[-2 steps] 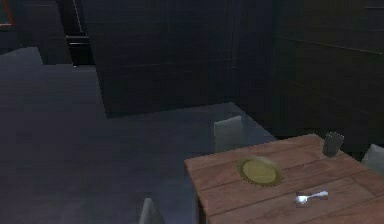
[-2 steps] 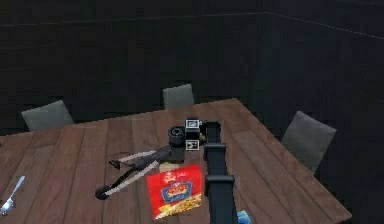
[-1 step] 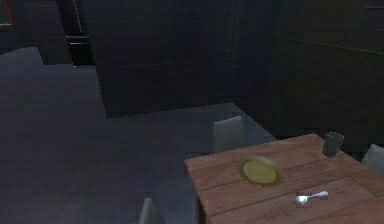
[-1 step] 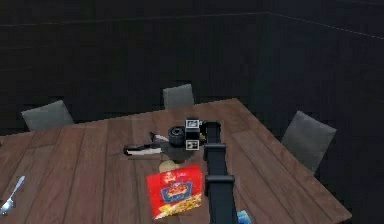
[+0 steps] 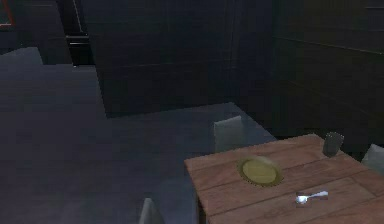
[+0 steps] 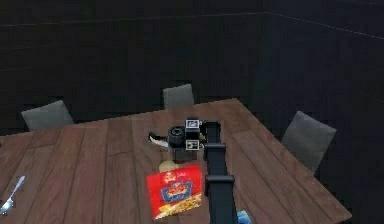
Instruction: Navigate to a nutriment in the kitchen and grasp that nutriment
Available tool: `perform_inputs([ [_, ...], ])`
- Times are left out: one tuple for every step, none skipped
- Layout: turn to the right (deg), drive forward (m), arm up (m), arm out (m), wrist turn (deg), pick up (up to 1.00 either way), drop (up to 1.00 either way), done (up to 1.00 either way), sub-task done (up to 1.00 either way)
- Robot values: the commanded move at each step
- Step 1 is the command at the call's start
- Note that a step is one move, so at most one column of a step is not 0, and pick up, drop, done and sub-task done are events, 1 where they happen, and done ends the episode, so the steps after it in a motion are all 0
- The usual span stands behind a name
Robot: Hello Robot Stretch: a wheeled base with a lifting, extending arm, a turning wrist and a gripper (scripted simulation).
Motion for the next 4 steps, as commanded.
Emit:
perform_inputs([
  [0.0,0.0,-0.3,0.0,0.0,0.0,0.0,0.0,0.0],
  [0.0,0.0,0.0,0.0,0.0,1.0,0.0,0.0,0.0],
  [0.0,0.0,0.1,0.0,0.0,0.0,0.0,0.0,0.0],
  [0.0,0.0,0.0,0.0,0.0,0.0,0.0,1.0,0.0],
])
